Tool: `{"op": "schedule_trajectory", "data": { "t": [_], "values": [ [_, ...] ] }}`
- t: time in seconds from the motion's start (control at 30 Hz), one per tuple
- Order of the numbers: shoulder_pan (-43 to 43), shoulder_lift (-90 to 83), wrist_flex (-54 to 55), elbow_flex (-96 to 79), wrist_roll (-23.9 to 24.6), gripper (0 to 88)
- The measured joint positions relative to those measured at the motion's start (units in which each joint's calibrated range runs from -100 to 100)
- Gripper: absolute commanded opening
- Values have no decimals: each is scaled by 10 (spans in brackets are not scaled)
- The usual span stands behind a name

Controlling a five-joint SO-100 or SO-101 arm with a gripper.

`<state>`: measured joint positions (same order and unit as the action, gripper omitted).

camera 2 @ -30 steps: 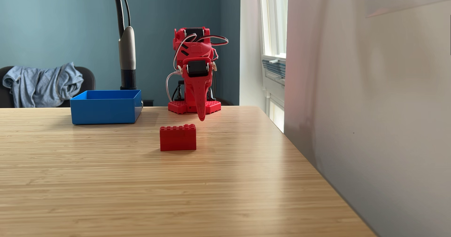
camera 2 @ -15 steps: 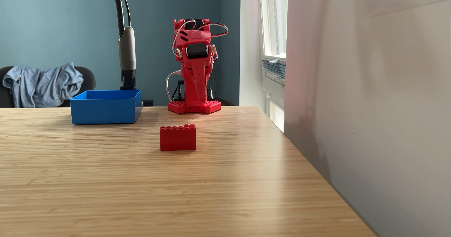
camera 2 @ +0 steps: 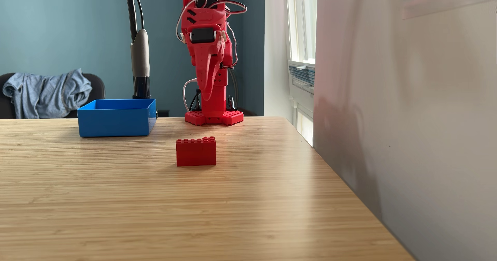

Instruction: Put the red lego brick in blue bin

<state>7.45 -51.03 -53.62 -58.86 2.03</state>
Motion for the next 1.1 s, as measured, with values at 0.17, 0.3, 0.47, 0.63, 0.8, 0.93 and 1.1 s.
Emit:
{"op": "schedule_trajectory", "data": {
  "t": [0.17, 0.3, 0.47, 0.63, 0.8, 0.93, 1.1],
  "values": [
    [19, 95, 0, 79, -12, 246],
    [25, 162, 0, 122, -17, 260],
    [24, 252, -14, 176, -17, 270],
    [24, 339, -43, 241, -17, 273],
    [24, 415, -75, 321, -17, 275],
    [24, 469, -90, 379, -18, 274],
    [24, 533, -97, 436, -26, 267]
  ]
}}
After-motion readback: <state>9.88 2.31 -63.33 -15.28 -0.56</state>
